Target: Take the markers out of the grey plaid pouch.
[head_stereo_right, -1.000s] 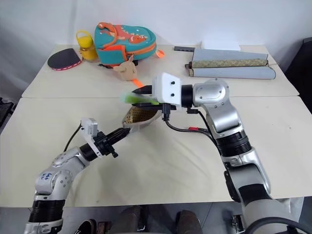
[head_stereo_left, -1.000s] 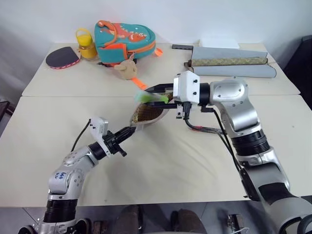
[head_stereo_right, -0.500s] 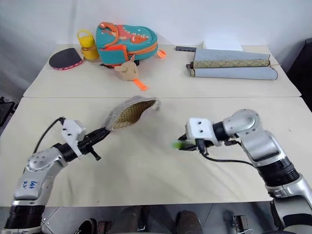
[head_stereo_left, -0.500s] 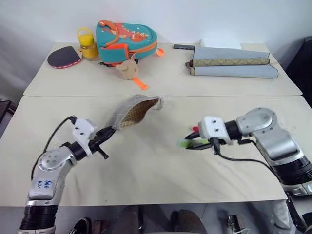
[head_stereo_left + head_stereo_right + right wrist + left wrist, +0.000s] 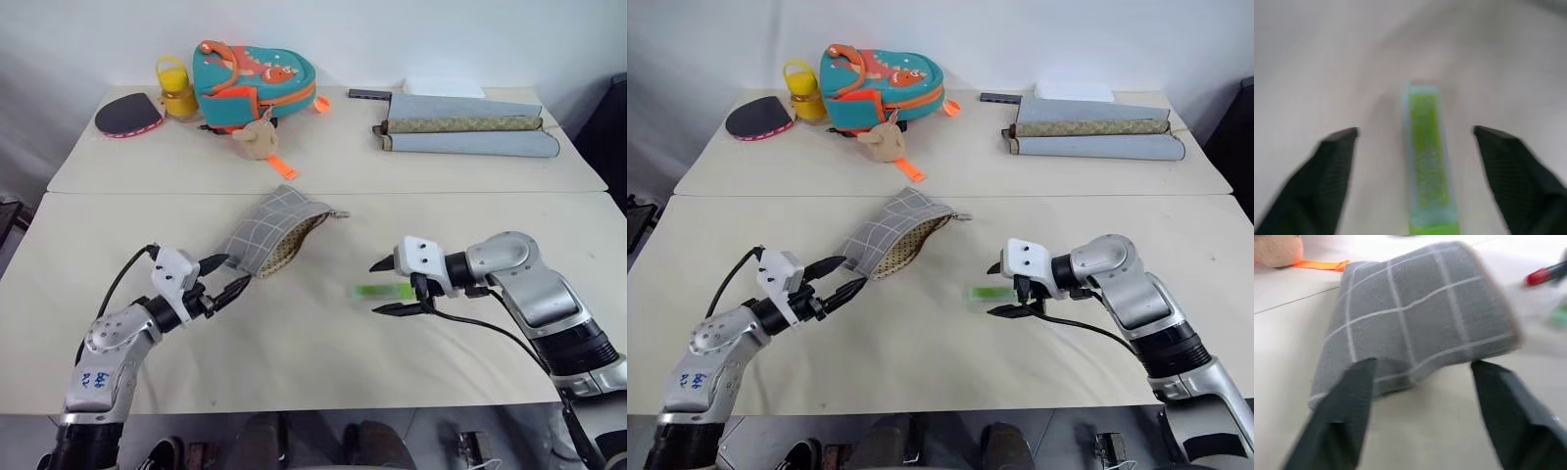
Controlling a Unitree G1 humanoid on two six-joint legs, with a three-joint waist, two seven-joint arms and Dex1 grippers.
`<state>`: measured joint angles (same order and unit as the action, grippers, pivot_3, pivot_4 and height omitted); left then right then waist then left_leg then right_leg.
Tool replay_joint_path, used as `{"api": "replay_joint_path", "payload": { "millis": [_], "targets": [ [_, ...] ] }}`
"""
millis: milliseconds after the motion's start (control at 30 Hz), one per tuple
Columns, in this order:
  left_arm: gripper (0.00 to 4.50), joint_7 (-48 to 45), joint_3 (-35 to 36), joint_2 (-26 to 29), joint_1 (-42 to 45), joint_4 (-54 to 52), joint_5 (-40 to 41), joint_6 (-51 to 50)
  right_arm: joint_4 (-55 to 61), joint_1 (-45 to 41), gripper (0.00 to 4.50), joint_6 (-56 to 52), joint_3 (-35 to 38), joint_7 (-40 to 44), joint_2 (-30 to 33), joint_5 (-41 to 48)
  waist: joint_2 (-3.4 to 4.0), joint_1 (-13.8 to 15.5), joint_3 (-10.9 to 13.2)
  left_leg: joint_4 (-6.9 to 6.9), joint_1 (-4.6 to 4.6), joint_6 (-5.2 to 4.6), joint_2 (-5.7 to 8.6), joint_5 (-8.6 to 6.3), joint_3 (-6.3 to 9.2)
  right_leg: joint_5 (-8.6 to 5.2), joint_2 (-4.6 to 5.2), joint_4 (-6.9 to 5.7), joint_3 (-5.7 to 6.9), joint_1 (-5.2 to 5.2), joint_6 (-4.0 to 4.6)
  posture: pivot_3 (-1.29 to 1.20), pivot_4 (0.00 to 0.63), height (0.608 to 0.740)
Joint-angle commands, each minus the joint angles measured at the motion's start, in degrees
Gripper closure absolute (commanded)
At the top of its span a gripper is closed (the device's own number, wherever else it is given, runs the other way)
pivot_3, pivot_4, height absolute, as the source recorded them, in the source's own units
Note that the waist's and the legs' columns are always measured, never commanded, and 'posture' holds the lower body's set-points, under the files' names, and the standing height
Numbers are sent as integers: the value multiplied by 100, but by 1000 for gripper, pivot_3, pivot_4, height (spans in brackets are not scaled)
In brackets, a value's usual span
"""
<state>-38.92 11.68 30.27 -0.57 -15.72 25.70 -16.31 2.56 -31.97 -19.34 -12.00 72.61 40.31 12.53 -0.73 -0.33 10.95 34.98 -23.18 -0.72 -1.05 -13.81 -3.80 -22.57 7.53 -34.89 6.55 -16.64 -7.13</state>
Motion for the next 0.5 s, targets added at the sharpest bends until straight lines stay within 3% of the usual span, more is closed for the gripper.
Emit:
{"api": "replay_joint_path", "payload": {
  "millis": [33, 233, 500],
  "targets": [
    [1272, 8, 506, -31, -447, -788, 735, -305, 318, 224, 484, 273, 792, -498, -522, 730, 0, 12, 0, 0, 0, 1, -2, 0, 0, 0, -1, 0, 1, 0, 0, 0, 150, 740],
    [1272, 313, 980, -50, -1233, -1136, 724, -357, -123, 1099, 484, 1783, 1449, -1245, -924, 494, 1, 110, 0, 4, 0, -5, 12, -3, 6, 0, 6, 15, 2, 3, -1, 0, 150, 740],
    [1272, 610, 1648, -174, -1920, -894, 447, 17, -296, 2285, 484, 2597, 2288, -1194, -557, 773, 4, 155, 2, 3, 1, -7, 8, -5, -11, 0, 4, 28, -12, 2, 0, 0, 150, 740]
  ]
}}
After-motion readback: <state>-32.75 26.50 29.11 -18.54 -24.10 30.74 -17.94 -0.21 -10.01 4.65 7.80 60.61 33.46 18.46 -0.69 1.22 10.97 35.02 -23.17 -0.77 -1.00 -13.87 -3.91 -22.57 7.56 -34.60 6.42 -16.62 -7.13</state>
